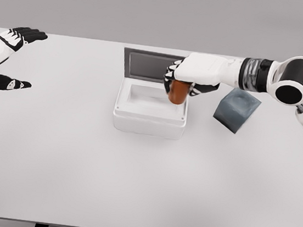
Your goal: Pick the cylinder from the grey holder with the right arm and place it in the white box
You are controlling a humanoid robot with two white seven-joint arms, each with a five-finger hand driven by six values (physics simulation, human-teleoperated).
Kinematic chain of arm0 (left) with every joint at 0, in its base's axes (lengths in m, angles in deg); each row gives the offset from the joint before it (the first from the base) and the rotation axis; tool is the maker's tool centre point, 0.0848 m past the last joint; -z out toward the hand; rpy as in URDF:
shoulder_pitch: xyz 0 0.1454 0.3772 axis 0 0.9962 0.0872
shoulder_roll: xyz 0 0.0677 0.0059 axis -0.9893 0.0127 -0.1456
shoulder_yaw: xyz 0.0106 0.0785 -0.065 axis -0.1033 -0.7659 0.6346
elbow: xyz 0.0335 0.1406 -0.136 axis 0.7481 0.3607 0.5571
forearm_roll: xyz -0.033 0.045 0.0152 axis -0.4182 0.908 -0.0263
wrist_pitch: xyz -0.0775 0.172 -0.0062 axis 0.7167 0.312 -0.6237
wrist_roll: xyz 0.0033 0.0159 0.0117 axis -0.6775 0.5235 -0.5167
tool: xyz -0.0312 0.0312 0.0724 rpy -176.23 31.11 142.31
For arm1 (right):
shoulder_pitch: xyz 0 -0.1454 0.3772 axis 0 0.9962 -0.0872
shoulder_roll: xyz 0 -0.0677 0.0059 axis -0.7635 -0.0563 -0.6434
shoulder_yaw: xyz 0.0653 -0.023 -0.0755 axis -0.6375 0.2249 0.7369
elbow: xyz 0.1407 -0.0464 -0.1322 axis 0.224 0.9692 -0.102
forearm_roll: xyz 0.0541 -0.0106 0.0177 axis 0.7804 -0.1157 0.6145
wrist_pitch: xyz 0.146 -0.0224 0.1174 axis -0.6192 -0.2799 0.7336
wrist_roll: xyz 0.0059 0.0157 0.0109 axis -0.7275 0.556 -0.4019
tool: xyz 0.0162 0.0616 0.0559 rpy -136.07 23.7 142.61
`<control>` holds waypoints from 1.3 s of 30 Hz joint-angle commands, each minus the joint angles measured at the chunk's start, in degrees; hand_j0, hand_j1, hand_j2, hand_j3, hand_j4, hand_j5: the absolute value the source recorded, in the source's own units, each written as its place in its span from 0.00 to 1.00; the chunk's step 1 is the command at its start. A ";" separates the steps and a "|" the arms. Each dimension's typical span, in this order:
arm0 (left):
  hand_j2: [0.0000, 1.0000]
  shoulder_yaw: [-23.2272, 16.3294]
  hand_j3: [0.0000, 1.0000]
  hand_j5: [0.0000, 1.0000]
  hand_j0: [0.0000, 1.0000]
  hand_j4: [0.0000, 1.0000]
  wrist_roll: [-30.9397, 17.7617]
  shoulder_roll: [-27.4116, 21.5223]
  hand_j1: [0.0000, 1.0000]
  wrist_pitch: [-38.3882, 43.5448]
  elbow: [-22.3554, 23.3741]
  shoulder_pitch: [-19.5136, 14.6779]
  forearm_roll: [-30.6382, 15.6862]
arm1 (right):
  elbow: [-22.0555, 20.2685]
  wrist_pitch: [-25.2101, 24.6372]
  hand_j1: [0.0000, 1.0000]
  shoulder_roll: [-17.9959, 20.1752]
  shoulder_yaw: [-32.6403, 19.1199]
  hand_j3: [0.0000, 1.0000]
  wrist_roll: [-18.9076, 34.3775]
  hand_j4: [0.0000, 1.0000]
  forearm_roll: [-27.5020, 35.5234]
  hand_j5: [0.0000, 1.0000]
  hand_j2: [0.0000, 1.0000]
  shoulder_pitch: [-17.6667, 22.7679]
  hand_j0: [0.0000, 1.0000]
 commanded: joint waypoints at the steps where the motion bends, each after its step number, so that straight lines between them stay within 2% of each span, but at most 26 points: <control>1: 1.00 0.01 1.00 1.00 1.00 1.00 0.03 0.02 1.00 0.05 -0.01 0.00 -0.40 | -2.32 -0.36 1.00 0.14 -0.39 1.00 -0.03 1.00 -0.47 1.00 1.00 0.00 1.00; 5: 1.00 0.01 1.00 1.00 1.00 1.00 0.03 0.03 1.00 0.05 -0.01 0.00 -0.40 | -6.54 -0.45 1.00 1.02 -2.32 1.00 -0.03 1.00 -0.47 1.00 1.00 0.00 1.00; 6: 1.00 0.01 1.00 1.00 1.00 1.00 0.03 -0.06 1.00 0.05 -0.01 0.00 -0.40 | -8.47 -0.36 1.00 1.20 -4.96 1.00 -0.03 1.00 -0.47 1.00 1.00 0.18 1.00; 8: 1.00 0.01 1.00 1.00 1.00 1.00 0.03 -0.06 1.00 0.05 -0.01 0.00 -0.40 | -11.90 0.43 1.00 4.36 -10.14 1.00 -0.03 1.00 -0.20 1.00 1.00 0.88 1.00; 11: 1.00 -0.17 1.00 1.00 1.00 1.00 0.21 -0.06 1.00 0.05 -0.01 0.00 -0.40 | -11.91 4.12 1.00 7.70 -15.95 1.00 -0.03 1.00 0.15 1.00 1.00 2.99 1.00; 14: 1.00 -0.87 1.00 1.00 1.00 1.00 -0.05 -0.59 1.00 0.05 -0.01 -0.18 -0.76 | -11.64 9.39 1.00 11.83 -24.91 1.00 -0.03 1.00 0.32 1.00 1.00 9.31 1.00; 16: 1.00 -2.54 1.00 1.00 1.00 1.00 -4.62 0.03 1.00 0.05 -0.01 -0.35 -2.51 | -9.89 11.85 1.00 13.33 -30.97 1.00 -0.03 1.00 0.32 1.00 1.00 15.02 1.00; 18: 1.00 -4.91 1.00 1.00 1.00 1.00 -8.49 0.11 1.00 0.05 -0.45 -0.97 -5.68 | -6.55 14.31 1.00 13.24 -37.99 1.00 -0.03 1.00 0.24 1.00 1.00 21.43 1.00; 19: 1.00 -6.23 1.00 1.00 1.00 1.00 -10.42 0.03 1.00 0.05 -1.85 -1.14 -8.66 | -4.70 14.78 1.00 13.24 -40.73 1.00 -0.03 1.00 0.24 1.00 1.00 23.73 1.00; 20: 1.00 -6.85 1.00 1.00 1.00 1.00 -12.44 -0.06 1.00 0.05 -3.17 -1.05 -12.26 | -3.47 14.78 1.00 13.24 -41.09 1.00 -0.03 1.00 0.24 1.00 1.00 24.34 1.00; 21: 1.00 -8.43 1.00 1.00 1.00 1.00 -17.18 -0.06 1.00 0.05 -3.70 -1.05 -21.22 | -1.63 14.78 1.00 13.24 -41.18 1.00 -0.03 1.00 0.24 1.00 1.00 24.52 1.00; 23: 1.00 -7.91 1.00 1.00 1.00 1.00 -24.57 0.03 1.00 0.05 -4.14 -1.32 -30.63 | -0.39 14.78 1.00 13.41 -41.26 1.00 -0.03 1.00 0.24 1.00 1.00 24.61 1.00; 24: 1.00 -7.82 1.00 1.00 1.00 1.00 -24.60 -0.06 1.00 0.05 -4.40 -2.54 -34.50 | -0.83 14.78 1.00 13.41 -41.26 1.00 -0.03 1.00 0.24 1.00 1.00 24.61 1.00; 25: 1.00 -8.69 1.00 1.00 1.00 1.00 -24.60 0.02 1.00 0.05 -4.32 -6.14 -36.00 | -0.92 14.78 1.00 13.41 -41.18 1.00 -0.03 1.00 0.32 1.00 1.00 24.78 1.00; 26: 1.00 -8.69 1.00 1.00 1.00 1.00 -24.60 0.29 1.00 0.05 -4.32 -7.56 -36.17 | -1.01 14.78 1.00 13.41 -41.18 1.00 -0.03 1.00 0.24 1.00 1.00 26.19 1.00; 29: 1.00 -10.01 1.00 1.00 1.00 1.00 -24.60 6.09 1.00 9.82 -2.65 -12.13 -35.38 | -1.18 14.78 1.00 13.42 -41.00 1.00 -0.03 1.00 0.24 1.00 1.00 29.44 1.00; 30: 1.00 -11.06 1.00 1.00 1.00 1.00 -24.60 7.05 1.00 10.79 -0.29 -14.14 -35.30 | -1.71 14.78 1.00 13.50 -41.00 1.00 -0.03 1.00 0.24 1.00 1.00 29.62 1.00; 33: 1.00 -17.66 1.00 1.00 1.00 1.00 -24.60 10.39 1.00 11.06 7.10 -20.04 -35.83 | -1.97 14.78 1.00 14.38 -41.00 1.00 -0.03 1.00 0.24 1.00 1.00 29.71 1.00; 36: 1.00 -22.58 1.00 1.00 1.00 1.00 -24.60 11.89 1.00 12.37 11.59 -23.47 -36.09 | -2.24 14.78 1.00 14.56 -41.00 1.00 -0.03 1.00 0.24 1.00 1.00 29.71 1.00; 39: 1.00 -24.78 1.00 1.00 1.00 1.00 -24.60 13.21 1.00 16.59 12.73 -25.31 -36.97 | -4.87 14.78 1.00 14.64 -41.09 1.00 -0.03 1.00 0.24 1.00 1.00 30.23 1.00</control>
